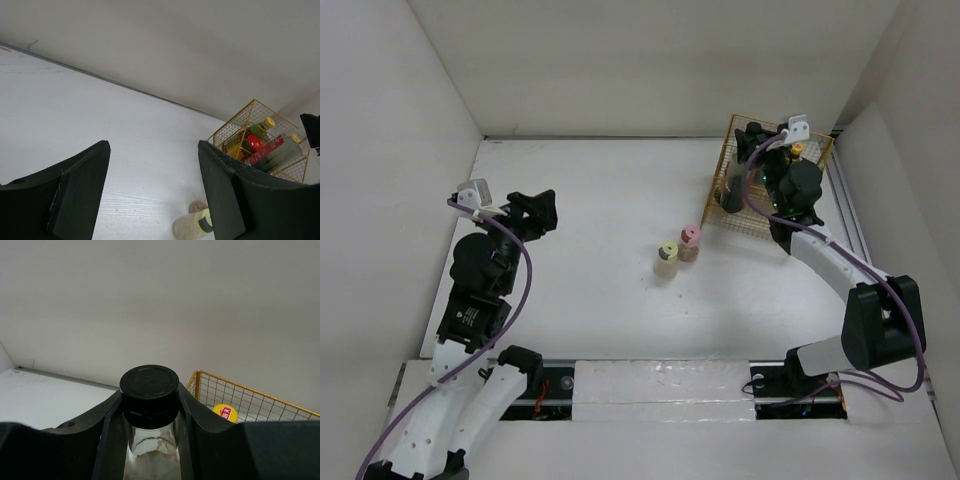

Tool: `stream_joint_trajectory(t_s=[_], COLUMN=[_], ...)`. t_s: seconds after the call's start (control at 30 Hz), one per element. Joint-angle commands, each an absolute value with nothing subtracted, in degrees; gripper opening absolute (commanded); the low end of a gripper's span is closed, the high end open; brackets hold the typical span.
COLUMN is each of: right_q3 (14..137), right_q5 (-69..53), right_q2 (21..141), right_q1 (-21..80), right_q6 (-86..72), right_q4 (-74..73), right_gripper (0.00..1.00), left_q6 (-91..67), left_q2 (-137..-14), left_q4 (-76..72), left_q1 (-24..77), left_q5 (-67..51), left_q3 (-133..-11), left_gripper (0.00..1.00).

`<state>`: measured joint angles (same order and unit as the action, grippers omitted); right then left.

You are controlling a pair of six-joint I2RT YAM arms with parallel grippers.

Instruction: Organize the condiment bottles

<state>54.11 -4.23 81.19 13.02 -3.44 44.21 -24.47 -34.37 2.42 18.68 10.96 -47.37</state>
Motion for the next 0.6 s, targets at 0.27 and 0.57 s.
stream_joint_trajectory(t_s=[0.27, 0.57], right_q3=[51.1, 47.0], right_q5=[-2.4, -1.1], right_q2=[79.3, 80.5], right_q1=[15.6, 16.7], right_q6=[-0.8, -2.3], right_q4=[51.5, 51.9], right_gripper=[0.04, 0.02], left_q6=[-23.7, -23.7], left_q2=[-35.5, -35.0], left_q4=[-0.1, -0.1], left_q1=[18.9, 18.9], left_q5=[10.2, 10.7], left_q3=[-48.2, -48.2], left_gripper=[0.66, 0.66])
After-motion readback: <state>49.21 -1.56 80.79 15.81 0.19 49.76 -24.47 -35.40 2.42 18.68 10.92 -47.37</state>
